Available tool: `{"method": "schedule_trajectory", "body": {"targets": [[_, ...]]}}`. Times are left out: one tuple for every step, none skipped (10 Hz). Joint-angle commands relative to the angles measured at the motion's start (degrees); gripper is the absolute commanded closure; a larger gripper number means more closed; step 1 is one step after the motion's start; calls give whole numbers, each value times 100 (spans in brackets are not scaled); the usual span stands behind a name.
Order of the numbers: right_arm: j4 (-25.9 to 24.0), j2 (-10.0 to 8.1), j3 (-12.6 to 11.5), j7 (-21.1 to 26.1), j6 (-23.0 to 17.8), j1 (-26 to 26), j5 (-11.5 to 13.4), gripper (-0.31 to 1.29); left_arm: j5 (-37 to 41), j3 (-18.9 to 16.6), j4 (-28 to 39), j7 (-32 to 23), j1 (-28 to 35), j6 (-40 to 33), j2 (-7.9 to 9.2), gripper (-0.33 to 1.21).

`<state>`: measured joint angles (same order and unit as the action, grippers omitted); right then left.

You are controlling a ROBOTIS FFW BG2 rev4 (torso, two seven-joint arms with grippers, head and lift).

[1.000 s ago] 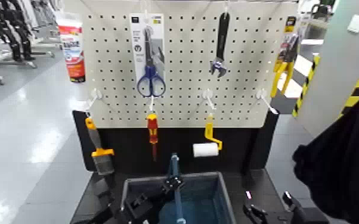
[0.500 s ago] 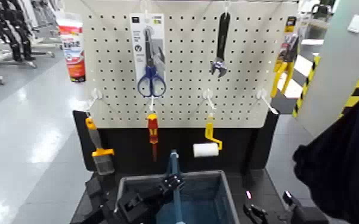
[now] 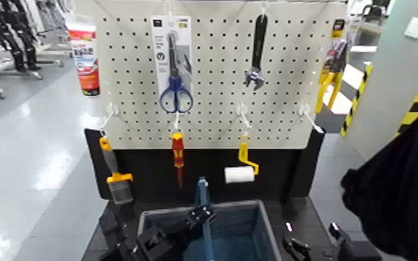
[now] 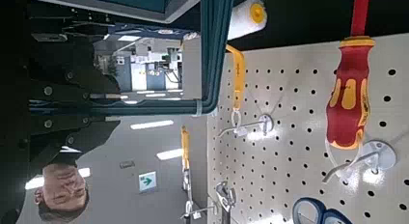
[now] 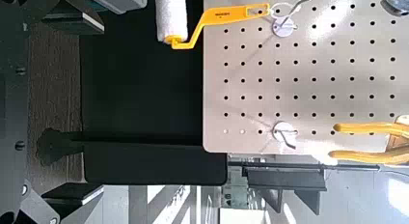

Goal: Grasp the handle of the crate.

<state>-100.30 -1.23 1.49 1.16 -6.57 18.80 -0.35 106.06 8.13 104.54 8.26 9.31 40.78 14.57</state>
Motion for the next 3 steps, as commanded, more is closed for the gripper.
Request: {"method": "schedule_trajectory", "body": {"targets": [[11, 0, 0, 15, -20, 1, 44, 15, 47, 40, -30, 18, -8, 9, -16, 118], [2, 0, 0, 15, -11, -8, 70, 14, 56, 49, -39, 26, -17, 18, -16, 118], [2, 9, -9, 15, -11, -8, 79, 14, 64, 58, -57, 35, -25, 18, -25, 118]]}}
